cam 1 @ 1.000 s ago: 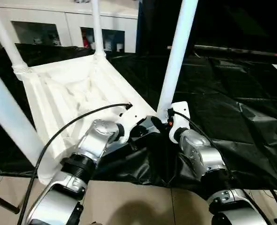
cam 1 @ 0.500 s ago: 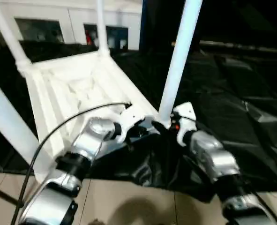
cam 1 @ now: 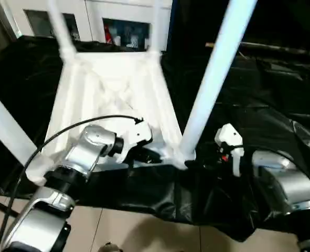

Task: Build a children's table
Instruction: Rotate leg to tighten

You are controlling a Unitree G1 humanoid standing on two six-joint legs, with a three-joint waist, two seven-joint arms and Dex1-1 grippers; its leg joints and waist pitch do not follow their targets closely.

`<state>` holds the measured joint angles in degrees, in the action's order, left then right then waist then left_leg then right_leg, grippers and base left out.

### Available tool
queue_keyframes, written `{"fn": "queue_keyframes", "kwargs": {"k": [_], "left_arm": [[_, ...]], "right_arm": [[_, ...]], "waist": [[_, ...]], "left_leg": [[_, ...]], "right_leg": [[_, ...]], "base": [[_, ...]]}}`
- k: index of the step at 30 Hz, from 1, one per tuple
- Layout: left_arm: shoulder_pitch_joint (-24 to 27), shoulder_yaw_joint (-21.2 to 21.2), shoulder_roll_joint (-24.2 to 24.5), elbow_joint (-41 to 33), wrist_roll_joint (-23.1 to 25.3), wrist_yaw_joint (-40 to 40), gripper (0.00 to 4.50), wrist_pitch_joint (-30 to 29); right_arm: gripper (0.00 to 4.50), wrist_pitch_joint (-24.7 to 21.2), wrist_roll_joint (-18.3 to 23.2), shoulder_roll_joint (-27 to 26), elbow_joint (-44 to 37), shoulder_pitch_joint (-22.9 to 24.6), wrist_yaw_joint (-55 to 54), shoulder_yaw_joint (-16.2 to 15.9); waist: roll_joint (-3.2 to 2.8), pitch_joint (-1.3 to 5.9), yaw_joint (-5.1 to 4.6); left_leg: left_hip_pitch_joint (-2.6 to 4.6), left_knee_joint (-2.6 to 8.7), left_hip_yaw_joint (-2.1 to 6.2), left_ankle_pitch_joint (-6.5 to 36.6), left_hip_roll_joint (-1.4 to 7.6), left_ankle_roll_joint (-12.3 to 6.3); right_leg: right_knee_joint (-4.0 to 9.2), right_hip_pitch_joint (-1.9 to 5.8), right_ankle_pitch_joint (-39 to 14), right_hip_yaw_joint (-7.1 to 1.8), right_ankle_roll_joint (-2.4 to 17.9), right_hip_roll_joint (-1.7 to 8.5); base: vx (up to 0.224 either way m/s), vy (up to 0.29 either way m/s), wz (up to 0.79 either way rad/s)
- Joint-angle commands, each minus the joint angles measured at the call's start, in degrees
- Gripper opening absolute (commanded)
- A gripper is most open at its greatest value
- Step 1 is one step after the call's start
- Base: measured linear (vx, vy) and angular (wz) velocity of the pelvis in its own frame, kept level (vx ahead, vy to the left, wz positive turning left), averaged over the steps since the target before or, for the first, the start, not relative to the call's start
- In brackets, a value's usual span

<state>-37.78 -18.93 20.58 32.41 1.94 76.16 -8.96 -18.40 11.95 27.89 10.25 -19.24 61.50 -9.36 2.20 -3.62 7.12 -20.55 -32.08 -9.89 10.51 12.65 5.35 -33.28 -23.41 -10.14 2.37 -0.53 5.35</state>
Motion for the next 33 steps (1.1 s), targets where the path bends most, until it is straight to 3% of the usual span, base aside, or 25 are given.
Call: {"fn": "queue_keyframes", "kwargs": {"k": [1, 3, 6, 7, 10, 15, 24, 25, 26, 28, 29, 33], "left_arm": [[1.7, -3.4, -0.4, 0.6, 0.8, 2.6, 0.0, -0.3], [1.8, -3.3, 0.0, 0.3, 0.7, 2.7, 0.0, -0.3], [2.1, -3.2, 0.4, -0.4, 0.5, 2.5, 0.0, -0.8], [2.2, -3.2, 0.4, -0.6, 0.5, 2.5, 0.0, -1.0], [2.4, -3.1, 0.3, -0.9, 0.6, 2.0, 0.0, -1.2], [2.3, -2.9, 0.4, -1.4, 0.6, 1.7, 0.0, -1.7], [2.3, -2.8, 1.0, -1.0, 1.1, 1.3, 0.0, -1.1], [2.3, -2.8, 1.0, -1.0, 1.1, 1.3, 0.0, -1.1], [2.1, -2.8, 1.0, -0.5, 1.2, 1.3, 0.0, -0.7], [2.1, -2.9, 0.9, -0.1, 1.4, 1.1, 0.0, -0.3], [2.1, -2.9, 0.8, 0.3, 1.6, 0.9, 0.0, 0.0], [2.2, -2.5, 0.3, 0.4, 1.7, -1.0, 0.0, -0.5]], "right_arm": [[3.59, -0.1, 0.6, 0.7, -0.7, -0.4, 0.7, -0.2], [3.59, 0.3, 0.3, -0.1, -0.2, -1.1, 1.0, -0.8], [3.59, 0.7, 0.7, -1.4, 1.2, -2.8, 1.7, -1.3], [3.59, 0.7, 0.8, -1.5, 1.6, -3.1, 2.1, -1.3], [3.26, 0.5, 1.2, -1.6, 2.2, -3.7, 3.3, -1.7], [2.85, 0.5, 1.0, -1.3, 3.3, -4.6, 5.4, -2.6], [2.12, 3.7, -1.4, -2.1, 6.8, -5.0, 4.7, -4.2], [2.05, 3.7, -1.4, -2.1, 6.8, -5.0, 4.7, -4.2], [2.03, 4.3, -2.0, -2.5, 7.6, -5.2, 4.4, -4.6], [1.98, 4.7, -2.3, -2.7, 8.0, -5.2, 4.1, -4.8], [1.97, 5.0, -2.4, -2.9, 8.2, -5.1, 3.9, -5.0], [1.95, 4.9, -2.4, -3.7, 8.2, -4.6, 3.4, -5.0]], "waist": [[0.43, 3.28, -0.11], [0.86, 3.11, -0.01], [0.85, 2.87, -0.23], [0.85, 2.87, -0.23], [1.7, 2.53, -0.26], [1.81, 2.68, -0.14], [1.34, 2.8, -0.13], [1.45, 2.82, -0.2], [0.88, 2.71, -0.26], [1.19, 2.71, -0.36], [1.75, 2.49, -0.48], [1.31, 2.33, -0.53]], "left_leg": [[0.46, 2.92, -1.04, 3.9, 0.31, -5.99], [0.37, 3.22, -0.93, 6.3, 0.39, -4.43], [0.53, 3.45, -0.92, 9.2, 0.41, -2.74], [0.53, 3.45, -0.92, 9.2, 0.41, -2.74], [0.5, 3.51, -0.95, 9.1, 0.41, -2.48], [0.54, 3.25, -0.92, 6.4, 0.24, -3.0], [0.53, 3.17, -0.87, 6.6, 0.19, -2.72], [0.53, 3.15, -0.89, 6.8, 0.16, -2.72], [0.64, 3.2, -0.89, 7.4, 0.18, -2.52], [0.59, 3.25, -0.87, 8.2, 0.16, -2.24], [0.55, 3.31, -0.95, 8.8, 0.17, -2.28], [0.64, 3.52, -0.81, 10.3, 0.27, -1.76]], "right_leg": [[1.51, 3.02, 1.3, -1.3, 16.1, 1.86], [1.71, 3.03, -3.0, -1.36, 14.9, 2.06], [2.22, 2.69, -7.3, -1.53, 13.4, 2.2], [2.22, 2.69, -7.3, -1.53, 13.4, 2.2], [2.11, 2.55, -7.3, -1.61, 13.0, 2.08], [1.51, 2.69, -2.6, -1.51, 13.9, 1.86], [1.4, 2.92, -1.6, -1.48, 14.7, 1.84], [1.4, 2.96, -1.6, -1.47, 14.8, 1.79], [1.49, 2.78, -1.6, -1.49, 14.8, 1.76], [1.54, 2.95, -2.2, -1.48, 14.9, 1.75], [1.74, 2.88, -3.3, -1.51, 14.6, 1.73], [1.94, 2.73, -6.1, -1.58, 13.9, 1.82]], "base": [[0.0, 0.0, 0.0], [0.0, 0.0, 0.0], [0.0, 0.0, 0.0], [0.0, 0.0, 0.0], [0.0, 0.0, 0.0], [0.0, 0.0, 0.0], [0.0, 0.0, 0.0], [0.0, 0.0, 0.0], [0.0, 0.0, 0.0], [0.0, 0.0, 0.0], [0.0, 0.0, 0.0], [0.0, 0.0, 0.0]]}}
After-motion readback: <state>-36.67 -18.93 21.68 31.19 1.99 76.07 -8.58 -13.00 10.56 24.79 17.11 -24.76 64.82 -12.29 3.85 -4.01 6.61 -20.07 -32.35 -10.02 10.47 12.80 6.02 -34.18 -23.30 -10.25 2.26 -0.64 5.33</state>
